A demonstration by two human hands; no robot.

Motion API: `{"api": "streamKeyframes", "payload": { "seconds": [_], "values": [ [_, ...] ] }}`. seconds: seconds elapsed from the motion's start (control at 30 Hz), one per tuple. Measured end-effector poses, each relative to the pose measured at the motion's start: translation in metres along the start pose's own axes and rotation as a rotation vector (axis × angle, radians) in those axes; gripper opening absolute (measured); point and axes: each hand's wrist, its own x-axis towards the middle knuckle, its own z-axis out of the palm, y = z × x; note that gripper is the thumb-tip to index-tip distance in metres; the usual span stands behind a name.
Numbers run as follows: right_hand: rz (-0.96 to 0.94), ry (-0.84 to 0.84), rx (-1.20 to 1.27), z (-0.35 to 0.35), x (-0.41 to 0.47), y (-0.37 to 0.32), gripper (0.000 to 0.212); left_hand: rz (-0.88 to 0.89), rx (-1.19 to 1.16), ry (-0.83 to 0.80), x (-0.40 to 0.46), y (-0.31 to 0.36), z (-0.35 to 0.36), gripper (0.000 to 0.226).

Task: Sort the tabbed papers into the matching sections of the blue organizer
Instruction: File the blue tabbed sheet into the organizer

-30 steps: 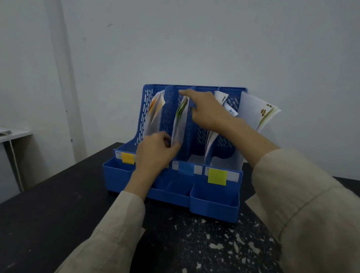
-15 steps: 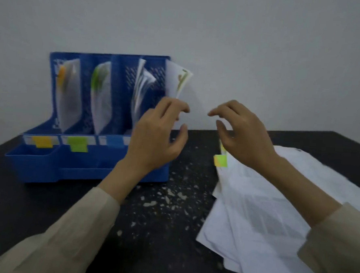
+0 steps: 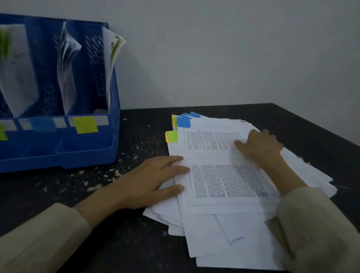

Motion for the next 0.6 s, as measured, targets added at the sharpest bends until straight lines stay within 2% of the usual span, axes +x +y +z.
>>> {"api": "streamKeyframes", "payload": {
  "seconds": [0.1, 0.2, 0.3, 0.37, 0.43, 0.6],
  "values": [
    [0.1, -0.026, 0.036, 0.0, 0.009, 0.017, 0.067, 0.008, 0.022, -0.057, 0.0, 0.003, 0.005, 0.061],
    [0.155, -0.027, 0.191, 0.003, 0.018, 0.025, 0.069, 0.0, 0.03, -0.085, 0.0, 0.005, 0.005, 0.059],
    [0.14, 0.024, 0.358, 0.013, 0.027, 0.031, 0.049, 0.003, 0.049, -0.111, 0.0, 0.006, 0.004, 0.06],
    [0.138, 0.031, 0.411, 0.013, 0.024, 0.03, 0.05, 0.004, 0.063, -0.131, 0.0, 0.007, 0.004, 0.059],
    [0.124, 0.09, 0.477, 0.007, 0.018, 0.025, 0.032, 0.008, 0.079, -0.138, 0.0, 0.007, 0.004, 0.06],
    [0.033, 0.245, 0.554, 0.004, 0.017, 0.018, 0.024, 0.01, 0.092, -0.139, -0.001, 0.007, 0.005, 0.061]
  ]
}}
